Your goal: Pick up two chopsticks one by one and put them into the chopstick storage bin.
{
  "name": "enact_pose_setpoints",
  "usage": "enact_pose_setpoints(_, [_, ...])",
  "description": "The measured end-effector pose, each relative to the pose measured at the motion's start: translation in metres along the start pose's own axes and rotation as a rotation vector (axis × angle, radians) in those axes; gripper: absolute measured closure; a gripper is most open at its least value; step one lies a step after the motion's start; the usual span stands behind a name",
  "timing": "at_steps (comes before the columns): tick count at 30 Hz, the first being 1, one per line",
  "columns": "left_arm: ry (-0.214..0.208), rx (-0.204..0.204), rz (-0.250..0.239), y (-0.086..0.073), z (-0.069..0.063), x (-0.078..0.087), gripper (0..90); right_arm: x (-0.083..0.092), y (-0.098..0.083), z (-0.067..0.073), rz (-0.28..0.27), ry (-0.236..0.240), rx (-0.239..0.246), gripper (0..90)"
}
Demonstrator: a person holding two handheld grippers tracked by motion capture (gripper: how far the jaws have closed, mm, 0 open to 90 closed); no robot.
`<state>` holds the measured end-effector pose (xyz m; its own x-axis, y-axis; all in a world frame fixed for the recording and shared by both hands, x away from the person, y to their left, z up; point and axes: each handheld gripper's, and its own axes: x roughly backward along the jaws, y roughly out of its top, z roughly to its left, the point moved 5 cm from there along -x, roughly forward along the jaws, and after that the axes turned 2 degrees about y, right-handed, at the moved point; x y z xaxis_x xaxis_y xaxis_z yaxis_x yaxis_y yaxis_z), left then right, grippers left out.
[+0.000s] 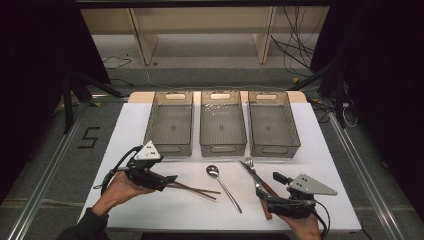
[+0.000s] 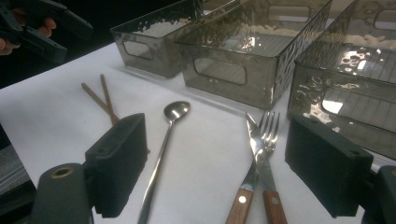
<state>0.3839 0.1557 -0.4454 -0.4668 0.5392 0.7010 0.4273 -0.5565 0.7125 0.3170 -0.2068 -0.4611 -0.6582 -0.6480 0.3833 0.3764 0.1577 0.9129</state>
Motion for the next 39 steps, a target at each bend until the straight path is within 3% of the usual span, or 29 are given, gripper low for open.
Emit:
enact_pose_setpoints(8, [-0.019, -0.094, 0.129, 0.0, 0.005, -0.014, 20.4, -0.001, -0.001, 0.0, 0.007, 0.005, -0.001, 21.8])
enact_pose_setpoints(14, [-0.068, -0.18, 0.231, 0.0, 0.01, -0.027, 28.2, -0.002, -0.001, 0.001, 0.016, 0.011, -0.001, 22.2])
enact_pose_setpoints(20, [-0.083, -0.266, 0.326, -0.001, 0.014, -0.038, 34.9, -0.002, -0.002, 0.0, 0.018, 0.014, 0.0, 22.4])
enact_pose_setpoints(33, [-0.112, -0.38, 0.452, -0.003, 0.022, -0.052, 45.8, -0.003, -0.002, 0.0, 0.022, 0.017, -0.002, 22.6])
enact_pose_setpoints(39, [-0.124, -0.402, 0.494, -0.011, 0.024, -0.06, 49.9, -0.004, -0.002, 0.0, 0.025, 0.019, -0.006, 22.7])
